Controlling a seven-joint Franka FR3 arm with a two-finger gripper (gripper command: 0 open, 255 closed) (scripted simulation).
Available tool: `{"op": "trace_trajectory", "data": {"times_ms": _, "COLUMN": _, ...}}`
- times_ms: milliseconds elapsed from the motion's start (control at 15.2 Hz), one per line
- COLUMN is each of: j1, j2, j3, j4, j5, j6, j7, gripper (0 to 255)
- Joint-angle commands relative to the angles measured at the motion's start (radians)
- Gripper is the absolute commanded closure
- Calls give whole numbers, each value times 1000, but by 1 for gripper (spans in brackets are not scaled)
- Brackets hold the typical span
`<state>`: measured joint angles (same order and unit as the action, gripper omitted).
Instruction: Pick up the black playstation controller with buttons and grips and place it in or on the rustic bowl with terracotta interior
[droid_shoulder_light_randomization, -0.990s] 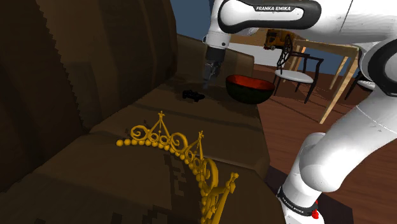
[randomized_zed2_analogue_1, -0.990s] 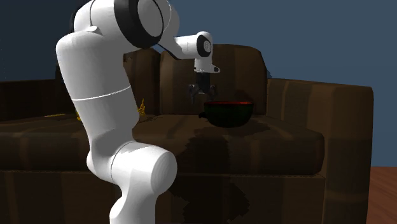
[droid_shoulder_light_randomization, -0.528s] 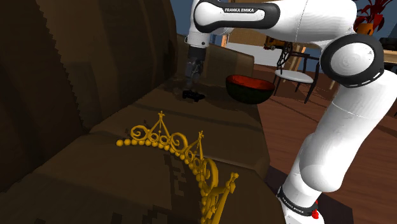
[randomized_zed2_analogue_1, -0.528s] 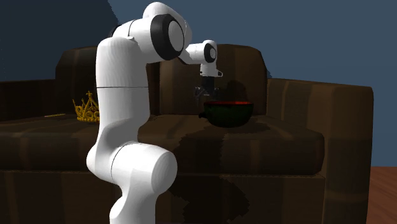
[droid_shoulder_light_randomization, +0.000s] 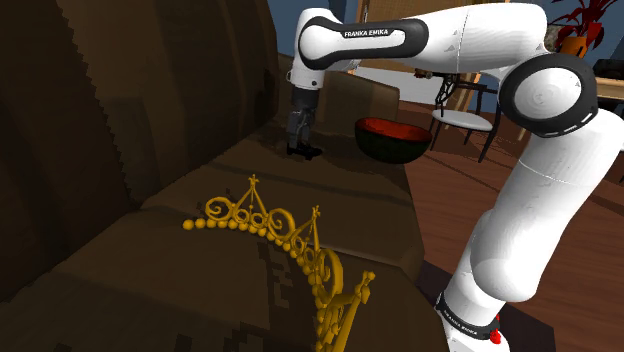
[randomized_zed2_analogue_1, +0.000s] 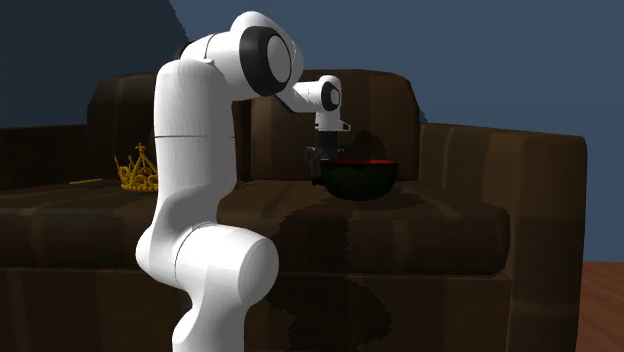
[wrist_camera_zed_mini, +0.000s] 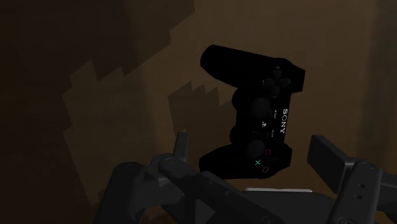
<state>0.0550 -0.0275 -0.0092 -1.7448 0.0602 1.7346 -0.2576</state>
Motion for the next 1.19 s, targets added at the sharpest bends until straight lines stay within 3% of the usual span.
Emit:
{"op": "trace_trajectory", "data": {"times_ms": 0, "j1": 0, "j2": -2, "j3": 0, "j4": -12, "j5": 0, "j6": 10, "j7": -1, "gripper": 0}}
{"op": "trace_trajectory", "data": {"times_ms": 396, "j1": 0, "j2": -2, "j3": 0, "j4": -12, "j5": 0, "j6": 10, "j7": -1, "gripper": 0}}
{"op": "trace_trajectory", "data": {"times_ms": 462, "j1": 0, "j2": -2, "j3": 0, "j4": -12, "j5": 0, "j6": 10, "j7": -1, "gripper": 255}}
{"op": "trace_trajectory", "data": {"times_ms": 1122, "j1": -1, "j2": -1, "j3": 0, "j4": 3, "j5": 0, "j6": -3, "j7": 0, "gripper": 255}}
